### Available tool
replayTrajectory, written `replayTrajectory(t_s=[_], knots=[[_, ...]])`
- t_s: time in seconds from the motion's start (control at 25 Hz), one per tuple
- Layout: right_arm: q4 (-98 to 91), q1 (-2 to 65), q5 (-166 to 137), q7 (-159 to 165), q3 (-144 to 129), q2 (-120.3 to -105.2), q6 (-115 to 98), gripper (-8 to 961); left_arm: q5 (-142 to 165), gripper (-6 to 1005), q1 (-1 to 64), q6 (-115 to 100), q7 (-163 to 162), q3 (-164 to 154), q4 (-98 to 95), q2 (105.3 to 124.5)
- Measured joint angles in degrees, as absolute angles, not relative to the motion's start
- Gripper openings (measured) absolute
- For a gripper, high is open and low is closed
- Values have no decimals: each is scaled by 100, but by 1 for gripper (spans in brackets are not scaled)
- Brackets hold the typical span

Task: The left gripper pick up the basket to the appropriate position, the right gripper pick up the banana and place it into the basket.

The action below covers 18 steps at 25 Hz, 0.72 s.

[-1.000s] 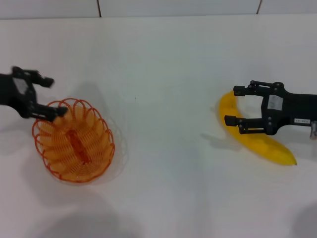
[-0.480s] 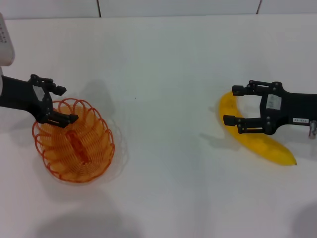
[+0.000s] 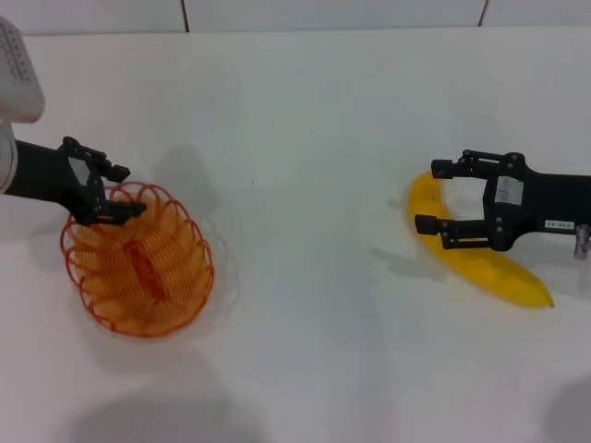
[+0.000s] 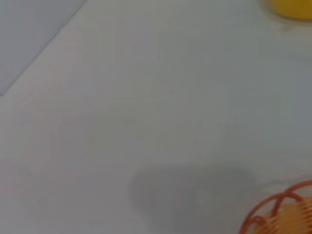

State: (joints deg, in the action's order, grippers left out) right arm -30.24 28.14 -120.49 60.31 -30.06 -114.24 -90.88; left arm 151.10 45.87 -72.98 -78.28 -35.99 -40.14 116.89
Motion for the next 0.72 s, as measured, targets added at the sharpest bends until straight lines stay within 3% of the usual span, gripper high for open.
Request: replayTrajectory(t_s=[0.48, 0.56, 0.72], knots=[[-2997, 2821, -12049, 6036, -3006, -11407, -9088, 812, 15111, 418, 4650, -7220, -7884, -3603, -3937, 11689], [-2997, 2821, -12050, 6037, -3006, -11408, -9088, 811, 15112, 198, 4650, -7234, -7895, -3603, -3938, 11689], [-2997, 2810, -12050, 6038, -3006, -11408, -9088, 809, 15109, 157, 4646, -7261, -7918, -3604, -3976, 11689]])
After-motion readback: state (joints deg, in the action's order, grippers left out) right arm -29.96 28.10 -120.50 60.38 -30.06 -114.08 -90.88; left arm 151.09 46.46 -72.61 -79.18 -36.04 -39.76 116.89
